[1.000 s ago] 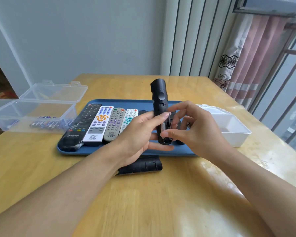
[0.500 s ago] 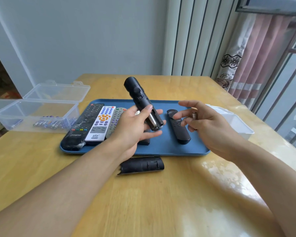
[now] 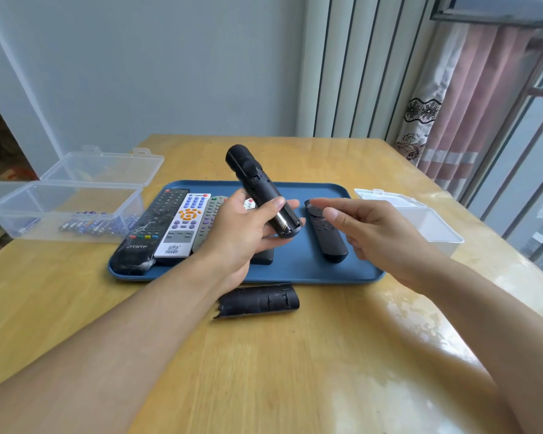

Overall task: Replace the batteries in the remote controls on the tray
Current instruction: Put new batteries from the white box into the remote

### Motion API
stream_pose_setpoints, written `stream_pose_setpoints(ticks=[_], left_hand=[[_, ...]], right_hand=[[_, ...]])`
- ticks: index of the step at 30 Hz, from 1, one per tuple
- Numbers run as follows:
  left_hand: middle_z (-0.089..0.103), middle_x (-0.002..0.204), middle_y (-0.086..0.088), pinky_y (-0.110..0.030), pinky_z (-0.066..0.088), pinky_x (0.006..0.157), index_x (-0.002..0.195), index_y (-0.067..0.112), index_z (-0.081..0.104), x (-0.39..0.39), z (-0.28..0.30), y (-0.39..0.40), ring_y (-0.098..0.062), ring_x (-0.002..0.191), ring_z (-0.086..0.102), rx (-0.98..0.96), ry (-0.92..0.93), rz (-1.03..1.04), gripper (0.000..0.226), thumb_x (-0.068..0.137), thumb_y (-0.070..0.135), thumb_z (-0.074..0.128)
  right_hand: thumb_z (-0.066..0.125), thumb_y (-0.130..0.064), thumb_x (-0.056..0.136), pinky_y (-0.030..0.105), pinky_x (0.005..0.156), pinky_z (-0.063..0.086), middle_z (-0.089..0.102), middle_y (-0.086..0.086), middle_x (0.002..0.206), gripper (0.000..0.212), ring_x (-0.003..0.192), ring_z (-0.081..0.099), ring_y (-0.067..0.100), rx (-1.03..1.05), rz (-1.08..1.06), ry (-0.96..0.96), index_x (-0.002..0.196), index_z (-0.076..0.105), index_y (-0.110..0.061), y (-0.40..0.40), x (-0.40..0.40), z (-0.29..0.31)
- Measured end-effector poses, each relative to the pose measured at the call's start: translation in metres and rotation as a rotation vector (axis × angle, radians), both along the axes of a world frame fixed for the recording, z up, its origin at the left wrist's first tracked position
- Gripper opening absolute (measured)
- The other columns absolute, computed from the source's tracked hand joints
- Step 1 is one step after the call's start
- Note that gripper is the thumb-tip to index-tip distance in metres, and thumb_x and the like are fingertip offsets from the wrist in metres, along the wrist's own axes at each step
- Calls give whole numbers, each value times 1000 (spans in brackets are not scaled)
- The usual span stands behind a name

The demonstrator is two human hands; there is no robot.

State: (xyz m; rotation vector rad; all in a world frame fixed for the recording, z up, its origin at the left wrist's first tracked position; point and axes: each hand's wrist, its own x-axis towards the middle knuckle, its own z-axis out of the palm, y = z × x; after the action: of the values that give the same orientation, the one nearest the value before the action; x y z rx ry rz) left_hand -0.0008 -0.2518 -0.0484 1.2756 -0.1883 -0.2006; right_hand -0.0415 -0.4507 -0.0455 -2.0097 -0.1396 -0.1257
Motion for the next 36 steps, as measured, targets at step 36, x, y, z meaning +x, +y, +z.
stream_pose_setpoints(ticks=[36], left_hand=[[77,105,-16,-40,62,70,119,4,60,-6,0,-1,-28,94,77,-46,82,-36,18,104,11,53]], right_hand=[[47,-23,105,33,72,42,76,-11,105,3,96,64,26,44,40,-277,106,48,-20,8,-4,-2]])
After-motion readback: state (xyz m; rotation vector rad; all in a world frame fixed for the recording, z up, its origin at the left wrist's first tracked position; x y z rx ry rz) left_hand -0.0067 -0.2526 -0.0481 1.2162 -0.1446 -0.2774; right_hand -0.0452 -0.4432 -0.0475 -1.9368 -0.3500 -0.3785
